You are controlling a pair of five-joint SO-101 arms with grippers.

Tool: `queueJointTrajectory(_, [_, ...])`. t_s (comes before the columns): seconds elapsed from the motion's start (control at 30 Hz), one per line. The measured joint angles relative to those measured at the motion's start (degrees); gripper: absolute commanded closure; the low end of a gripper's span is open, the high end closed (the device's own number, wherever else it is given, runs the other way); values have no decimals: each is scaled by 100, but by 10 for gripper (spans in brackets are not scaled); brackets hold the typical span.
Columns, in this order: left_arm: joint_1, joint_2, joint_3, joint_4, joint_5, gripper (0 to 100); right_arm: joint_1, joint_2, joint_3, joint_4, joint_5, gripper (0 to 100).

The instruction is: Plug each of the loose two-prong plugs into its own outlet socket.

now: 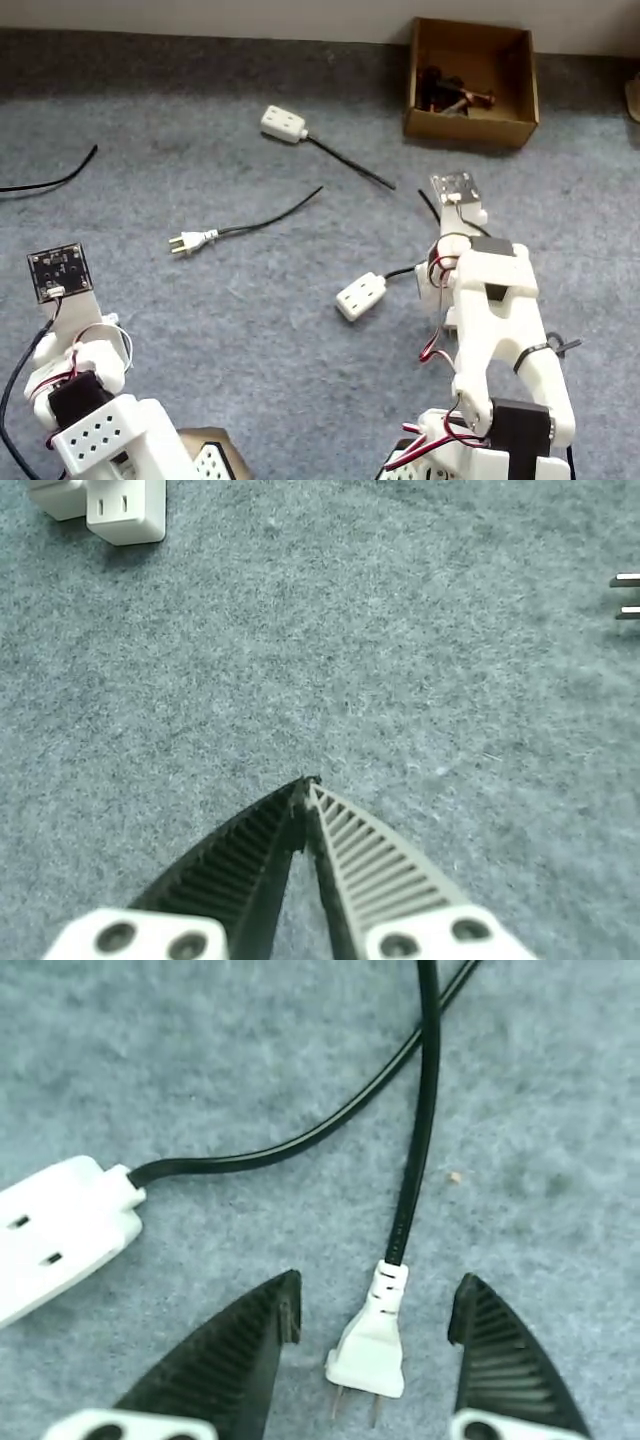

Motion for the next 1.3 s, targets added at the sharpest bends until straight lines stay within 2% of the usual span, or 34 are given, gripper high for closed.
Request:
queueJointTrajectory(0.23, [0,0,0,0,0,994,0,-9,404,-246,264,893])
queueJointTrajectory(1.3, [0,0,0,0,0,994,176,-9,835,-563,308,892])
